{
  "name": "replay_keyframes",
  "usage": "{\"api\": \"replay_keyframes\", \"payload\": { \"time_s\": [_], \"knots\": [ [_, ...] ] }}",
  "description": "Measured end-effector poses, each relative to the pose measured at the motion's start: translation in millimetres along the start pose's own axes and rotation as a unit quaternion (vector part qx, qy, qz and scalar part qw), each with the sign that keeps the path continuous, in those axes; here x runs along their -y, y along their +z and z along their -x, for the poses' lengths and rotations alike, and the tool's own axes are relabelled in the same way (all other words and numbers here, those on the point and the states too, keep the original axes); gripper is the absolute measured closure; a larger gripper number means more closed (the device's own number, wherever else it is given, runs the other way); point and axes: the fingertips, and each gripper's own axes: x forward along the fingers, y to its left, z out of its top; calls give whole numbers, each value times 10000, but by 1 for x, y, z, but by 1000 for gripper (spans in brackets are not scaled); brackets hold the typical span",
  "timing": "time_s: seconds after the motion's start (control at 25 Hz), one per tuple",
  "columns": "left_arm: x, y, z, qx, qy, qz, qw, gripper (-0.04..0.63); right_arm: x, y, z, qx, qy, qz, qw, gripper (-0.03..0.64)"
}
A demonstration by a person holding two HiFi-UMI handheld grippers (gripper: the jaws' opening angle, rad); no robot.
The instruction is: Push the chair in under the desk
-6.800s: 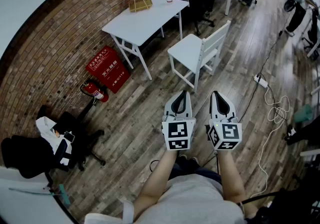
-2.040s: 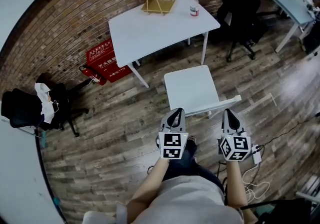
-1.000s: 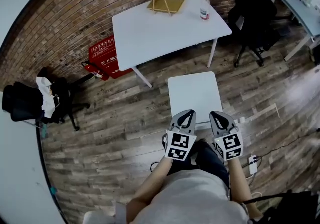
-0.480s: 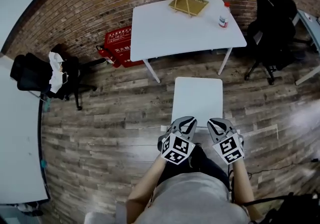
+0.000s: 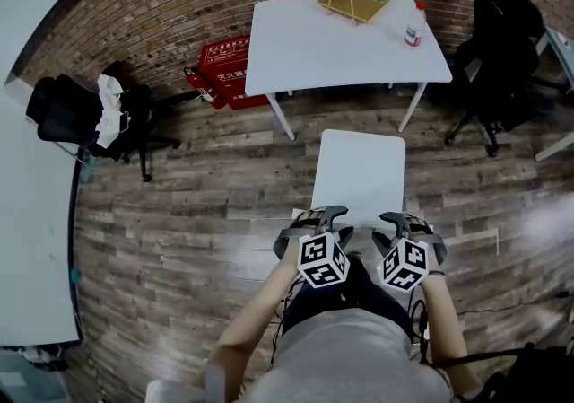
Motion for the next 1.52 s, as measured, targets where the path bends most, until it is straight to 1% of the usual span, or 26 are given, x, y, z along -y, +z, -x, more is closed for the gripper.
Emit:
{"api": "replay_keyframes", "payload": {
  "time_s": [0.08,0.16,0.28,0.36,0.48,0.6,0.68,0.84,0.92,0.96,1.04,1.16,1.28,1.4,1.44,1.52],
  "knots": [
    [10,-11,-6,-315,-247,-217,9990,399,-6,-13,-7,-490,35,518,9974,437],
    [16,-18,-13,-570,-388,-454,9966,390,-8,-21,-13,-738,37,764,9943,431],
    [18,-22,-22,-830,-391,-878,9919,377,-11,-27,-23,-826,78,713,9940,431],
    [21,-26,-29,-1023,-487,-1050,9880,377,-13,-31,-31,-867,111,690,9938,431],
    [22,-30,-37,-1350,-612,-1311,9802,377,-14,-38,-40,-1031,129,850,9910,433],
    [25,-33,-44,-1658,-704,-1471,9726,377,-14,-44,-43,-1072,82,900,9901,457],
    [25,-33,-48,-1788,-734,-1566,9686,378,-12,-47,-45,-1110,36,946,9893,482],
    [31,-37,-58,-2074,-842,-1794,9580,385,-11,-46,-45,-1063,34,1011,9892,488],
    [29,-40,-64,-2207,-747,-1902,9537,429,-10,-47,-45,-1033,74,983,9898,494],
    [26,-41,-65,-2228,-670,-1932,9532,490,-10,-47,-46,-1011,85,944,9904,499],
    [23,-41,-66,-2235,-633,-1873,9545,491,-10,-46,-46,-954,56,923,9911,499],
    [24,-40,-66,-2224,-619,-1772,9567,492,-11,-45,-45,-824,-8,1056,9910,491],
    [24,-39,-66,-2176,-476,-1678,9603,488,-11,-45,-44,-784,-50,1147,9903,488],
    [21,-38,-66,-2179,-168,-1536,9637,468,-10,-44,-43,-733,6,1220,9898,488],
    [20,-38,-66,-2202,-116,-1494,9639,463,-10,-43,-43,-718,42,1248,9896,489],
    [20,-39,-66,-2265,-151,-1420,9635,463,-11,-43,-44,-689,143,1315,9888,491]
  ]
}}
